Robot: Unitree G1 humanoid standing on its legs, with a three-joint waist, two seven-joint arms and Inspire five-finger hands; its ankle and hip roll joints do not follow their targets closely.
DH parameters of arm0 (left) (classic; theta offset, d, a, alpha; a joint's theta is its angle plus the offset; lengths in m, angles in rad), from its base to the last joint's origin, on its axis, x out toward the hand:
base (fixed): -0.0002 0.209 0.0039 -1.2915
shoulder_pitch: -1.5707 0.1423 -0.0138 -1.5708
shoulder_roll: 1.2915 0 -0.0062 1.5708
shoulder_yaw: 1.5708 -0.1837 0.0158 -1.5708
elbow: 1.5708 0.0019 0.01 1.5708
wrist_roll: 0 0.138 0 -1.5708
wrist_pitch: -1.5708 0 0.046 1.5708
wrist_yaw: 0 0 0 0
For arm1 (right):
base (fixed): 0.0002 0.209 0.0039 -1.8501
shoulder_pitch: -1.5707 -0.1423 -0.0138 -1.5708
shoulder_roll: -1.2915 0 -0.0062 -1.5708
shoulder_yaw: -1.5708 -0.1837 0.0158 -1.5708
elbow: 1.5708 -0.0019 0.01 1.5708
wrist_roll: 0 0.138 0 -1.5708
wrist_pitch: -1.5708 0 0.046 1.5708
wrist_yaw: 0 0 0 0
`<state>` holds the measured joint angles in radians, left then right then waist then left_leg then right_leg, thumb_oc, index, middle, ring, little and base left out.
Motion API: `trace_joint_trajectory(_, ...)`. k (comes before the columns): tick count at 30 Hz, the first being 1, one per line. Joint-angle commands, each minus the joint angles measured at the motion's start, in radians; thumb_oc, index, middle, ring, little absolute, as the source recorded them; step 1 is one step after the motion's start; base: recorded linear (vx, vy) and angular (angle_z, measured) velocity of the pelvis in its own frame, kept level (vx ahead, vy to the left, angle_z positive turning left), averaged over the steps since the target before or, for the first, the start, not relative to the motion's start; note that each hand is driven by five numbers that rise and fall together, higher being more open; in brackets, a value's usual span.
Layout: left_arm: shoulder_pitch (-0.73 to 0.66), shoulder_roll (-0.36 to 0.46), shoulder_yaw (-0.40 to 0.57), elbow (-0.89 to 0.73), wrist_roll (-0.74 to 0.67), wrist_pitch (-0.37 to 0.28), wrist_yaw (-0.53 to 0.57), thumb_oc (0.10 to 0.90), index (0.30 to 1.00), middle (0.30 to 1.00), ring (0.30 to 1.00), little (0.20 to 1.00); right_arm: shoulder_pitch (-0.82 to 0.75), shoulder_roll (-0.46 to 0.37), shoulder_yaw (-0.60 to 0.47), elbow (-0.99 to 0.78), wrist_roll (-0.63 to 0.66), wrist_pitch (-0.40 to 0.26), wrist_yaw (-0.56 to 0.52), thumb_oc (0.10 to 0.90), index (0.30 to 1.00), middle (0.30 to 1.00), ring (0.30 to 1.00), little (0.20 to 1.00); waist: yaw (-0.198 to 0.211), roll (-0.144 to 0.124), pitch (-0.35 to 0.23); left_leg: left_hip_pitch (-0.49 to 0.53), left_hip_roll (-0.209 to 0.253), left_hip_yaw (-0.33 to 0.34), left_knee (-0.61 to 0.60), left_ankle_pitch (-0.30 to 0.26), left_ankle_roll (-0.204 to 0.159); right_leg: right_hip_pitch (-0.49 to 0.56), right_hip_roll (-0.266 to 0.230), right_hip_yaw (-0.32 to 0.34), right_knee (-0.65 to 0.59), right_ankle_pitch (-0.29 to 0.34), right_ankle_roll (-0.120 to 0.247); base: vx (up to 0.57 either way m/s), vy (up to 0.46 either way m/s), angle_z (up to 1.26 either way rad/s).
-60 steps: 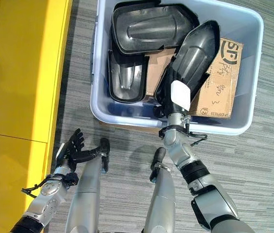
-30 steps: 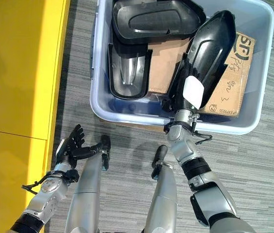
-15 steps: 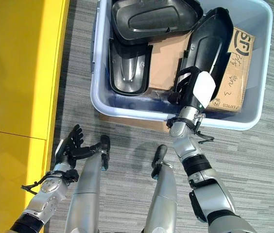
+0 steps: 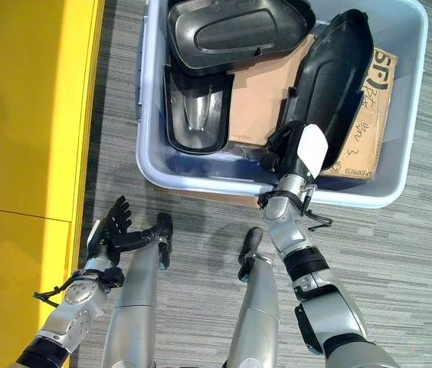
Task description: Move parts from the plastic box to the shelf.
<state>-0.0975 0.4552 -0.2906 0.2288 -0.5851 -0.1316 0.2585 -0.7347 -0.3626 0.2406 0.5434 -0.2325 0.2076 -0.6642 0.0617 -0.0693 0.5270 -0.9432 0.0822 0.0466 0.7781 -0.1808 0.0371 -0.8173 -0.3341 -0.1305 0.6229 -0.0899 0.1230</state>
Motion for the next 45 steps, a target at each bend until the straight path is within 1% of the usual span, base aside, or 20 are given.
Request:
trace_joint_trajectory(1,0.006,0.012,0.006,-0.08,0.014,-0.055,0.009,0.9,1.0,1.0,1.0,1.0,0.037,-0.126,-0.084,-0.095,-0.044,-0.013,-0.035,0.4,0.3,0.3,0.3,0.3,0.009,0.03,-0.007,0.091,0.004,-0.078,-0.06,-0.056,-0.036,0.089,0.017,-0.043,0.029,-0.066,0.011,0.0,0.0,0.0)
trace_joint_trajectory(5,0.002,0.016,0.004,-0.077,0.015,-0.053,0.004,0.9,1.0,1.0,1.0,1.0,0.061,-0.126,-0.097,-0.14,-0.049,-0.02,-0.033,0.4,0.3,0.3,0.3,0.3,0.011,0.022,-0.007,0.135,0.005,-0.076,-0.099,-0.044,-0.039,0.134,0.02,-0.053,-0.008,-0.054,0.013,-0.01,-0.017,0.04)
trace_joint_trajectory(6,0.002,0.017,0.006,-0.076,0.014,-0.054,0.002,0.9,1.0,1.0,1.0,1.0,0.069,-0.127,-0.104,-0.155,-0.05,-0.023,-0.036,0.4,0.3,0.3,0.3,0.3,0.01,0.018,-0.007,0.136,0.005,-0.07,-0.122,-0.008,-0.034,0.142,0.018,-0.063,-0.033,-0.024,0.005,0.0,0.0,0.0)
trace_joint_trajectory(7,0.002,0.02,0.007,-0.076,0.014,-0.055,0.0,0.9,1.0,1.0,1.0,1.0,0.075,-0.127,-0.109,-0.168,-0.05,-0.028,-0.035,0.4,0.3,0.3,0.3,0.3,0.01,0.014,-0.007,0.168,0.006,-0.075,-0.136,-0.028,-0.042,0.172,0.023,-0.059,-0.046,-0.037,0.016,0.01,-0.032,0.04)
trace_joint_trajectory(8,0.003,0.024,0.006,-0.074,0.015,-0.053,-0.001,0.9,1.0,1.0,1.0,1.0,0.085,-0.124,-0.115,-0.186,-0.046,-0.032,-0.036,0.4,0.3,0.3,0.3,0.3,0.009,0.011,-0.007,0.194,0.007,-0.074,-0.161,-0.018,-0.044,0.201,0.025,-0.066,-0.072,-0.026,0.017,0.02,-0.042,0.03)
trace_joint_trajectory(9,0.0,0.032,0.007,-0.071,0.018,-0.049,-0.007,0.9,1.0,1.0,1.0,1.0,0.09,-0.118,-0.121,-0.204,-0.037,-0.043,-0.039,0.4,0.3,0.3,0.3,0.3,0.009,0.003,-0.007,0.221,0.008,-0.068,-0.199,0.022,-0.041,0.234,0.025,-0.08,-0.121,0.013,0.014,-0.06,-0.018,0.07)
trace_joint_trajectory(10,0.001,0.032,0.006,-0.071,0.018,-0.049,-0.007,0.9,1.0,1.0,1.0,1.0,0.092,-0.118,-0.122,-0.204,-0.037,-0.043,-0.039,0.4,0.3,0.3,0.3,0.3,0.009,0.003,-0.007,0.226,0.008,-0.068,-0.205,0.025,-0.041,0.24,0.025,-0.082,-0.127,0.015,0.014,-0.04,-0.019,0.06)
trace_joint_trajectory(11,0.005,0.039,0.011,-0.067,0.019,-0.046,-0.016,0.9,1.0,1.0,1.0,1.0,0.1,-0.116,-0.132,-0.23,-0.036,-0.05,-0.036,0.4,0.3,0.3,0.3,0.3,0.008,-0.008,-0.011,0.283,0.009,-0.06,-0.258,0.043,-0.044,0.298,0.03,-0.09,-0.19,0.044,0.021,0.04,-0.009,0.05)
trace_joint_trajectory(13,0.007,0.041,0.012,-0.065,0.017,-0.047,-0.018,0.9,1.0,1.0,1.0,1.0,0.102,-0.117,-0.133,-0.237,-0.038,-0.052,-0.033,0.4,0.3,0.3,0.3,0.3,0.008,-0.009,-0.01,0.311,0.009,-0.056,-0.283,0.05,-0.045,0.322,0.032,-0.091,-0.214,0.054,0.023,0.04,-0.005,-0.03)
trace_joint_trajectory(14,0.011,0.044,0.016,-0.063,0.019,-0.044,-0.024,0.9,1.0,1.0,1.0,1.0,0.113,-0.118,-0.139,-0.261,-0.038,-0.06,-0.03,0.4,0.3,0.3,0.3,0.3,0.003,-0.015,-0.026,0.346,0.01,-0.052,-0.319,0.062,-0.048,0.361,0.033,-0.093,-0.257,0.075,0.031,0.05,0.006,-0.09)
trace_joint_trajectory(16,0.013,0.047,0.018,-0.061,0.022,-0.042,-0.027,0.9,1.0,1.0,1.0,1.0,0.119,-0.118,-0.143,-0.27,-0.039,-0.063,-0.027,0.4,0.3,0.3,0.3,0.3,0.001,-0.017,-0.028,0.369,0.01,-0.049,-0.34,0.069,-0.048,0.38,0.036,-0.093,-0.278,0.083,0.033,0.04,0.007,-0.06)
trace_joint_trajectory(18,0.013,0.043,0.019,-0.054,0.026,-0.041,-0.03,0.9,1.0,1.0,1.0,1.0,0.134,-0.115,-0.144,-0.298,-0.04,-0.073,-0.02,0.4,0.3,0.3,0.3,0.3,-0.005,-0.024,-0.046,0.418,0.01,-0.043,-0.381,0.082,-0.05,0.429,0.034,-0.095,-0.325,0.103,0.037,0.05,0.004,-0.05)
trace_joint_trajectory(20,0.014,0.043,0.02,-0.052,0.026,-0.041,-0.032,0.9,1.0,1.0,1.0,1.0,0.139,-0.114,-0.147,-0.306,-0.041,-0.074,-0.016,0.4,0.3,0.3,0.3,0.3,-0.006,-0.026,-0.048,0.435,0.008,-0.041,-0.392,0.086,-0.049,0.446,0.034,-0.097,-0.341,0.11,0.039,0.03,0.005,0.01)
trace_joint_trajectory(23,0.028,0.039,0.029,-0.042,0.029,-0.039,-0.037,0.9,1.0,1.0,1.0,1.0,0.163,-0.113,-0.156,-0.346,-0.051,-0.083,-0.005,0.4,0.3,0.3,0.3,0.3,-0.011,-0.032,-0.075,0.49,0.006,-0.032,-0.448,0.103,-0.054,0.501,0.032,-0.101,-0.402,0.134,0.046,0.04,0.014,0.03)
trace_joint_trajectory(25,0.032,0.038,0.031,-0.042,0.03,-0.038,-0.039,0.9,1.0,1.0,1.0,1.0,0.17,-0.114,-0.158,-0.355,-0.054,-0.084,0.0,0.4,0.3,0.3,0.3,0.3,-0.01,-0.033,-0.08,0.506,0.006,-0.029,-0.465,0.109,-0.054,0.517,0.03,-0.106,-0.42,0.141,0.048,0.01,0.007,-0.02)
trace_joint_trajectory(26,0.04,0.034,0.037,-0.041,0.032,-0.035,-0.046,0.9,1.0,1.0,1.0,1.0,0.178,-0.117,-0.168,-0.369,-0.06,-0.088,0.002,0.4,0.3,0.3,0.3,0.3,-0.013,-0.034,-0.098,0.528,0.003,-0.024,-0.495,0.126,-0.055,0.537,0.025,-0.107,-0.455,0.163,0.052,0.04,0.011,-0.06)
trace_joint_trajectory(33,0.071,0.017,0.063,-0.023,0.053,-0.029,-0.061,0.9,1.0,1.0,1.0,1.0,0.219,-0.107,-0.178,-0.414,-0.072,-0.107,0.029,0.4,0.3,0.3,0.3,0.3,-0.017,-0.043,-0.16,0.599,0.01,-0.017,-0.572,0.159,-0.064,0.597,0.022,-0.115,-0.528,0.189,0.064,0.03,-0.002,-0.03)
trace_joint_trajectory(36,0.079,0.01,0.069,-0.021,0.056,-0.027,-0.064,0.9,1.0,1.0,1.0,1.0,0.232,-0.105,-0.18,-0.422,-0.076,-0.109,0.036,0.4,0.3,0.3,0.3,0.3,-0.017,-0.044,-0.175,0.619,0.012,-0.016,-0.593,0.163,-0.064,0.61,0.023,-0.115,-0.543,0.192,0.065,0.02,-0.004,-0.01)
trace_joint_trajectory(38,0.095,0.0,0.081,-0.015,0.062,-0.023,-0.065,0.9,1.0,1.0,1.0,1.0,0.242,-0.102,-0.187,-0.429,-0.079,-0.111,0.039,0.4,0.3,0.3,0.3,0.3,-0.015,-0.043,-0.201,0.648,0.019,-0.007,-0.622,0.176,-0.07,0.626,0.028,-0.116,-0.558,0.196,0.068,0.04,-0.023,-0.01)
trace_joint_trajectory(45,0.114,-0.014,0.089,-0.009,0.071,-0.016,-0.072,0.9,1.0,1.0,1.0,1.0,0.249,-0.102,-0.194,-0.447,-0.094,-0.113,0.043,0.4,0.3,0.3,0.3,0.3,-0.015,-0.044,-0.233,0.683,0.032,-0.006,-0.651,0.186,-0.076,0.647,0.035,-0.115,-0.568,0.194,0.068,0.01,-0.008,-0.01)
